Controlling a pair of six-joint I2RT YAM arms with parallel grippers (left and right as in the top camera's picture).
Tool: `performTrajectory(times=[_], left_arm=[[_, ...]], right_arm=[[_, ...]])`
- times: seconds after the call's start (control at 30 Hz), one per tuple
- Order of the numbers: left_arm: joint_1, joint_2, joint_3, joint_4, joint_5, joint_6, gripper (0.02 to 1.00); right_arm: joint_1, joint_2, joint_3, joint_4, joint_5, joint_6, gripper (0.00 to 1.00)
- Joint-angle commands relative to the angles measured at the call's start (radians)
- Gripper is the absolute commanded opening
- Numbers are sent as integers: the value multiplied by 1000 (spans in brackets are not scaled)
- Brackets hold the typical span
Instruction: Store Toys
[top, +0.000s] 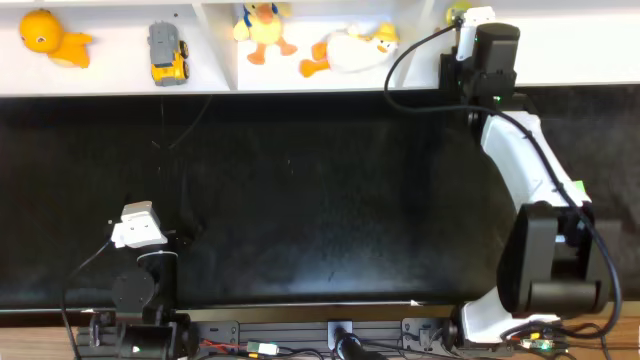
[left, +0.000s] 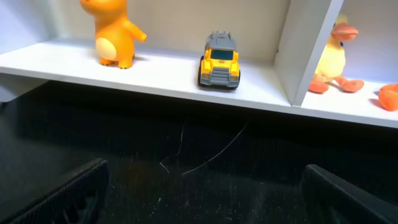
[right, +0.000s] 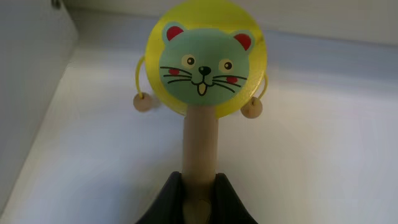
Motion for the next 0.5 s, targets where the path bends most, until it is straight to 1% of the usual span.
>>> performTrajectory(times=[0.03, 0.17, 0.4, 0.5], left_arm=[[4, -10, -2, -2, -5, 21, 998], [3, -10, -2, -2, -5, 21, 998], [3, -10, -2, -2, -5, 21, 998], [4, -10, -2, -2, -5, 21, 998]], right_arm=[[0, 28, 35, 14, -66, 18, 141], [0, 35, 35, 15, -95, 19, 161], [0, 39, 35, 14, -95, 27, 167], [0, 39, 35, 11, -94, 39, 194]])
